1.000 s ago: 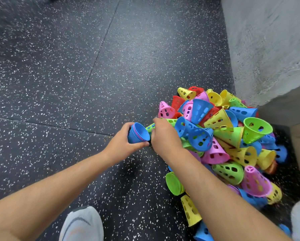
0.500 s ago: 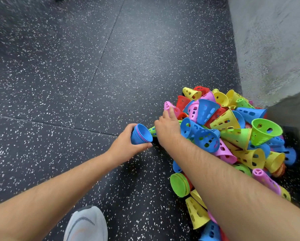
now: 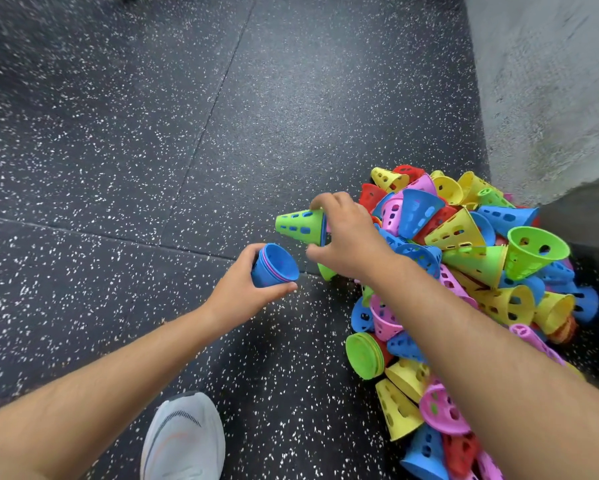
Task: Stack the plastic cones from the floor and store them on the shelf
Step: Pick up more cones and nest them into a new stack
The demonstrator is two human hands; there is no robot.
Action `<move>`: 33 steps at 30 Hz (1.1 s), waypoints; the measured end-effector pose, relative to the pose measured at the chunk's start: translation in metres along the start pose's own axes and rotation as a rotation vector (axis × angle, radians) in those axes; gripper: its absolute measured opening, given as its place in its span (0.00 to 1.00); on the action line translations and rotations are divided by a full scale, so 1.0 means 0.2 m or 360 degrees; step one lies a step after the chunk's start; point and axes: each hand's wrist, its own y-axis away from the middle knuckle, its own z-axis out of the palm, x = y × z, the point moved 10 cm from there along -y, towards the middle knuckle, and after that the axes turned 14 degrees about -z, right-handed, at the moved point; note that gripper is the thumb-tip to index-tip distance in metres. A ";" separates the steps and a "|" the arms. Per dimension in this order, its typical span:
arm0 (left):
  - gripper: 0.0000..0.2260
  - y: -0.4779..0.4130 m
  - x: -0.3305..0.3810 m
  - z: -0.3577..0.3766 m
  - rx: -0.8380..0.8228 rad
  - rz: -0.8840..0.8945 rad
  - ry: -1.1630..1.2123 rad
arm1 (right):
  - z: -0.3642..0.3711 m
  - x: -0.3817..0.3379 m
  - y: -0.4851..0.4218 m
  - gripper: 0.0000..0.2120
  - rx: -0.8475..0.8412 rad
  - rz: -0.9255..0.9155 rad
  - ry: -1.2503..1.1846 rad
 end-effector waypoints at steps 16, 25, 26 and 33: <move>0.31 0.30 0.15 0.18 -0.0243 0.0153 -0.0015 | 0.14 -0.24 0.55 0.42 -0.0143 0.0281 -0.0642; 0.26 0.41 0.18 0.16 -0.0117 0.0081 -0.0048 | -0.02 -0.22 0.74 0.22 -0.0009 0.0313 -0.0365; 0.26 0.42 0.19 0.15 -0.0088 0.0081 -0.0057 | -0.03 -0.21 0.76 0.19 0.0007 0.0321 -0.0325; 0.27 0.41 0.18 0.20 0.0013 0.0071 -0.0084 | 0.00 -0.14 0.80 0.16 0.0018 0.0391 -0.0194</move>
